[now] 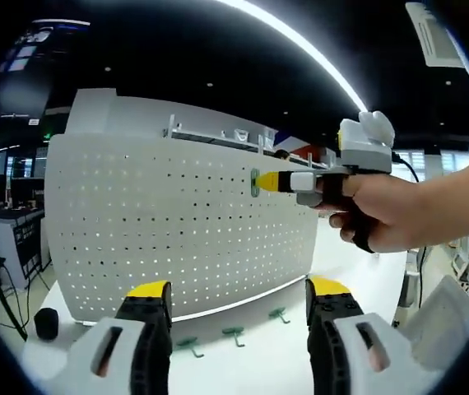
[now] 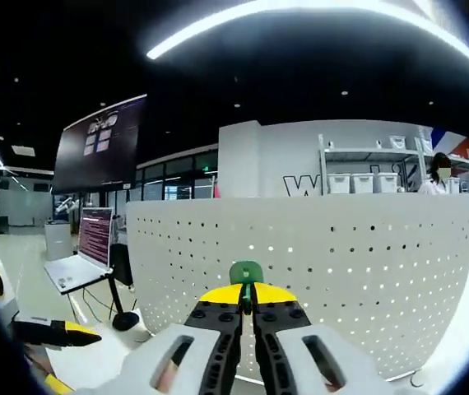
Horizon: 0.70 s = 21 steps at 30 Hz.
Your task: Insert the hook assembly into the mounting plate slot until the hook locks in place.
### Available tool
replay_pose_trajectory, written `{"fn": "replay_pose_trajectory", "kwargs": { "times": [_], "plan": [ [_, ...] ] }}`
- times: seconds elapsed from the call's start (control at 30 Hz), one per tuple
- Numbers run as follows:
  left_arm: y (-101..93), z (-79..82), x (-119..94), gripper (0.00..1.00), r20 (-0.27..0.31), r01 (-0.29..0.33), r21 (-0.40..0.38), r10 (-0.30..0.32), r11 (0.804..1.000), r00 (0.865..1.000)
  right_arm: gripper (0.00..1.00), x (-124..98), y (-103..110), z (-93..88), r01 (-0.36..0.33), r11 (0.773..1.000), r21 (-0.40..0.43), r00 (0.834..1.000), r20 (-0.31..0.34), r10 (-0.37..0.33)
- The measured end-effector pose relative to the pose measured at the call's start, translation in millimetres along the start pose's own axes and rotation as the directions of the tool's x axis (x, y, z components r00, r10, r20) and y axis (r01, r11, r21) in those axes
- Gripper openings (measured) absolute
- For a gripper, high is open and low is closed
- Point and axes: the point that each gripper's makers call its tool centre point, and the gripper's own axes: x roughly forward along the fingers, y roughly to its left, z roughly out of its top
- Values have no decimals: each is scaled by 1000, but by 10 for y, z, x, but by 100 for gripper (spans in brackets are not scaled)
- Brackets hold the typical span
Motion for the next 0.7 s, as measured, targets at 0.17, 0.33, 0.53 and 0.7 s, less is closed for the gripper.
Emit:
{"fn": "replay_pose_trajectory", "kwargs": {
  "times": [0.17,0.33,0.53,0.7],
  "plan": [
    [11,-2,-12,68,4,-1,1,1,1000,1000,1,92,-11,37,15,1000,10,1000,6,-15],
    [36,6,-18,67,11,-7,-8,7,1000,1000,1,202,-19,67,21,999,25,1000,0,-21],
    [62,12,-28,66,18,-14,-15,15,1000,1000,1,295,14,110,22,1000,10,1000,-1,-22],
    [87,24,-28,66,29,-24,-26,24,999,999,1,344,0,134,29,1000,4,1000,-1,-29]
  ]
}}
